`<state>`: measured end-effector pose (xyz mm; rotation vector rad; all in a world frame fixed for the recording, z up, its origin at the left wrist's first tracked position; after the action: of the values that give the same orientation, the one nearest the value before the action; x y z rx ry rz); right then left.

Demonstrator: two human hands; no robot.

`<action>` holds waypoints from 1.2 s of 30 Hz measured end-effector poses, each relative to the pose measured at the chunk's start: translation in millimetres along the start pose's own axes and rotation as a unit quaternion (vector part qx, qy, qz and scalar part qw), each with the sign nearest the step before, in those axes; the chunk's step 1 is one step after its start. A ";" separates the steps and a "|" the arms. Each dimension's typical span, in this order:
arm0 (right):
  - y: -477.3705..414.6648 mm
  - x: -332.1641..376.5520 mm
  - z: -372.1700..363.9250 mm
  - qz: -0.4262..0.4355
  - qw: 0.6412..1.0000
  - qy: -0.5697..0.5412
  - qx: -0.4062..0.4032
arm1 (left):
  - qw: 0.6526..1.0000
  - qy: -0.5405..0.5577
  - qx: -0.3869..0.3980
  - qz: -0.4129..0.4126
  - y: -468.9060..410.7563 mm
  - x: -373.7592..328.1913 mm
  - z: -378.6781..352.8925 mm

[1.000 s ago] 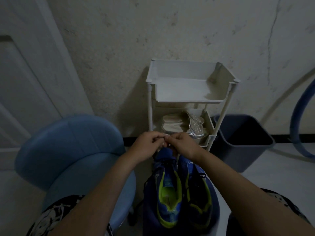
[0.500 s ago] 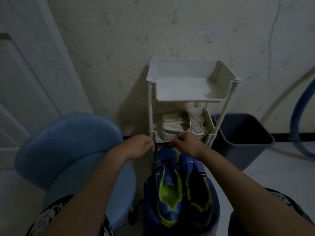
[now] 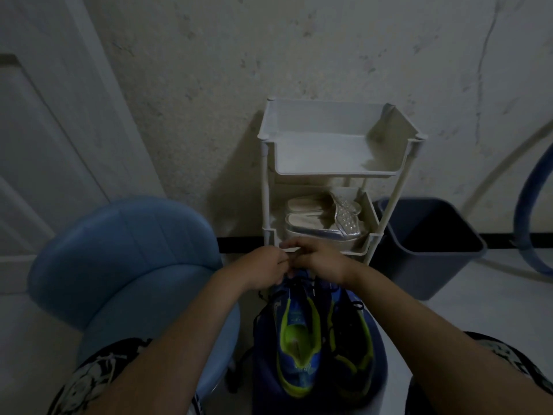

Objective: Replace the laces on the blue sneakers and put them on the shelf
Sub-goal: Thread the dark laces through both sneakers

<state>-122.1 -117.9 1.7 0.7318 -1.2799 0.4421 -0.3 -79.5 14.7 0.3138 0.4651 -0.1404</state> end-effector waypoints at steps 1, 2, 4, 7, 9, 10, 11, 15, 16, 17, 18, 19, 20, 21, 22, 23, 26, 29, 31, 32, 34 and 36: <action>0.7 2.0 -1.6 -0.003 1.000 0.014 0.016 | 1.000 0.002 -0.008 -0.003 -0.6 -1.3 1.6; 1.5 1.9 -0.2 -0.002 0.999 0.046 0.022 | 1.000 0.010 -0.014 0.001 -0.5 -1.1 3.0; 2.8 -1.3 9.4 -0.012 0.994 0.110 -0.001 | 0.999 0.035 -0.017 0.017 -0.1 3.7 4.7; 1.2 -4.1 29.5 -0.025 0.984 0.163 -0.069 | 0.999 0.040 -0.010 0.033 1.8 14.2 9.0; -0.9 -3.1 41.9 -0.019 0.959 0.259 -0.112 | 0.998 0.031 -0.015 0.044 2.9 21.4 13.1; -0.8 -2.7 47.0 -0.027 0.937 0.325 -0.126 | 0.998 0.029 -0.020 0.054 3.2 25.0 14.7; -0.1 -3.9 50.6 -0.045 0.912 0.388 -0.128 | 0.997 0.029 -0.024 0.066 3.4 28.5 15.6; 2.4 -12.5 48.6 -0.090 0.845 0.518 -0.101 | 0.996 0.033 -0.009 0.076 3.8 27.3 9.0; 1.7 -11.9 43.3 -0.073 0.847 0.518 -0.096 | 0.997 0.039 0.000 0.073 3.9 23.8 5.4; 1.6 -9.2 35.5 -0.041 0.859 0.503 -0.091 | 0.996 0.046 0.009 0.070 4.1 20.5 1.3; 1.7 -6.6 27.5 -0.014 0.885 0.458 -0.081 | 0.996 0.053 0.016 0.066 3.7 16.6 -2.8; 3.7 -2.9 18.9 0.002 0.919 0.390 -0.061 | 0.996 0.056 0.019 0.062 2.9 13.2 -6.2; 5.0 -0.1 11.0 0.006 0.944 0.329 -0.034 | 0.997 0.053 0.017 0.058 2.2 10.2 -8.4; 5.9 0.8 4.9 0.008 0.956 0.292 -0.009 | 0.997 0.043 0.007 0.059 1.1 8.6 -8.6; 5.4 1.4 2.5 0.010 0.954 0.301 0.005 | 0.998 0.026 -0.008 0.065 0.3 8.2 -6.8; 4.8 3.5 3.1 0.012 0.941 0.338 0.007 | 0.997 0.010 -0.027 0.074 -0.1 9.6 -3.5; 4.1 3.3 14.0 -0.006 0.916 0.401 -0.011 | 0.994 0.039 -0.048 0.090 -1.5 17.4 1.8; 5.4 5.2 15.6 0.011 0.911 0.412 -0.014 | 0.992 0.097 -0.019 0.074 -2.7 15.3 -5.3; 4.3 3.7 13.4 0.027 0.933 0.359 -0.021 | 0.993 0.093 -0.027 0.068 -3.2 11.8 -7.9; 4.1 2.4 12.5 0.030 0.948 0.316 -0.024 | 0.992 0.093 -0.036 0.072 -3.5 11.3 -8.5; 3.7 2.1 13.0 0.030 0.956 0.289 -0.031 | 0.990 0.107 -0.049 0.083 -3.6 11.4 -9.2; 1.4 2.7 16.0 0.035 0.948 0.313 -0.040 | 0.985 0.131 -0.058 0.097 -2.3 12.1 -9.9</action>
<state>-133.6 -128.4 6.4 0.4232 -0.7182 0.6188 5.8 -79.1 0.1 0.2619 0.6965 0.1194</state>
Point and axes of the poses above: each hand's wrist, its own y-axis away from the middle knuckle, its own z-axis out of the back of the hand, x = y × z, the point moved 5 cm from there along -y, towards the middle knuckle, and after that the axes turned 7 degrees about -y, right-handed, at the moved point
